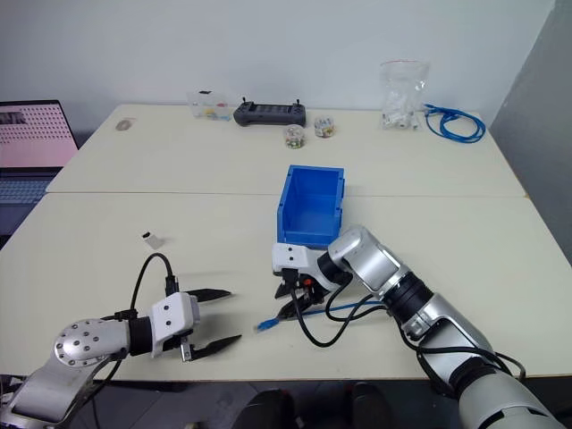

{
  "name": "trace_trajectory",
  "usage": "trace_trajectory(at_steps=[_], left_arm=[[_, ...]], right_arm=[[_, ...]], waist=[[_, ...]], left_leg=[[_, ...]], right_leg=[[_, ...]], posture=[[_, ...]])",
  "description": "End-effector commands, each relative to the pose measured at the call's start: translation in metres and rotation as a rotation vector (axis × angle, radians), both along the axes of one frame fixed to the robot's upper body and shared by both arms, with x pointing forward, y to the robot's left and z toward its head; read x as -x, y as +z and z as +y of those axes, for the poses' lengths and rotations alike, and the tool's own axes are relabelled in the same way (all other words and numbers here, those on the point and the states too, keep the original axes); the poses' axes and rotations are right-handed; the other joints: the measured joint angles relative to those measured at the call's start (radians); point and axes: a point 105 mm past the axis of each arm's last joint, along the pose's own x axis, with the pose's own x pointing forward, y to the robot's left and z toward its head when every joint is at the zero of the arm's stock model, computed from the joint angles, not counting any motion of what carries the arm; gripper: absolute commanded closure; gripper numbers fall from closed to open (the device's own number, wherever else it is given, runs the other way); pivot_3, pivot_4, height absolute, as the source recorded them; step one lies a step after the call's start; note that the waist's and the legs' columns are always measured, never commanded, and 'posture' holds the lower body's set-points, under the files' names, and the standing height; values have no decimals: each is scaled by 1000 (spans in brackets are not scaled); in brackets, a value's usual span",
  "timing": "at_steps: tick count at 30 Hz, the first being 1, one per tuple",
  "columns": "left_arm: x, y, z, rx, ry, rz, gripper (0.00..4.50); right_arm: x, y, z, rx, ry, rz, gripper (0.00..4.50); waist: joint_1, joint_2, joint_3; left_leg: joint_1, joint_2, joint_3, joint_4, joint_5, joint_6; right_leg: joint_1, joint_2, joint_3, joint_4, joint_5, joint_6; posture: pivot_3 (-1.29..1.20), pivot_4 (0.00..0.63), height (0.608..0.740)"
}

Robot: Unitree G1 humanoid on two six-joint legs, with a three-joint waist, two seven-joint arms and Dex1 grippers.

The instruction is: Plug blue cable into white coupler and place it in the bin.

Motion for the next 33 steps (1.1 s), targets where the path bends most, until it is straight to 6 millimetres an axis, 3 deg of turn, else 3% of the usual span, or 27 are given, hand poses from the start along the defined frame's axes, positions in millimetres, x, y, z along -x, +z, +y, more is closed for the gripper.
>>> trace_trajectory(at_steps=[1, 5, 13, 17, 22, 26, 29, 33], left_arm=[[-3, 3, 8, -28, 7, -15, 0], [-3, 1, 5, -18, -14, -9, 0], [0, -2, -3, -1, -46, 0, 0], [-3, 0, -13, 17, -75, -10, 0], [-10, 10, -21, 141, 2, -33, 0], [-27, 21, -5, 266, 232, -21, 0], [-30, 23, 5, 274, 305, -8, 0], [-33, 22, 17, 220, 345, -14, 0]], right_arm=[[-2, 42, -1, -126, -6, -64, 900], [15, 54, -24, -168, 9, -107, 23], [28, 39, -47, -192, -67, -205, 23], [29, 17, -36, -203, -122, -221, 23], [23, 19, -36, -259, -189, -258, 23], [23, 30, -59, -347, -322, -176, 23], [31, 32, -74, -361, -364, -138, 23], [36, 15, -79, -292, -391, -209, 23]], waist=[[0, 0, 0], [1, 0, 0], [-5, -1, 0], [-8, -1, -1], [-8, -1, -1], [-1, -2, -1], [-2, -2, -1], [-3, -2, -1]], left_leg=[[0, 0, 0, 0, 0, 0], [-1, 0, 0, 0, 0, 0], [-1, 0, 0, 0, 0, 0], [0, 0, 0, 0, 0, 0], [-1, -1, 1, 0, 0, 0], [-2, -1, -1, 0, 0, 0], [-2, -1, -1, 0, 0, 0], [-1, -1, -1, 0, 0, 0]], right_leg=[[0, 0, 0, 0, 0, 0], [-1, 0, 0, 0, 0, 0], [0, 0, 0, 0, 0, 1], [0, 0, 0, 0, 0, 1], [0, 0, 0, 0, 0, 1], [1, -1, -1, -1, 0, 1], [1, -1, -1, 0, 0, 1], [1, -1, -1, 0, -1, 2]], posture=[[0, 150, 740], [0, 150, 740], [0, 150, 740], [0, 150, 740], [0, 150, 740], [0, 150, 740], [0, 150, 740], [0, 150, 740]])
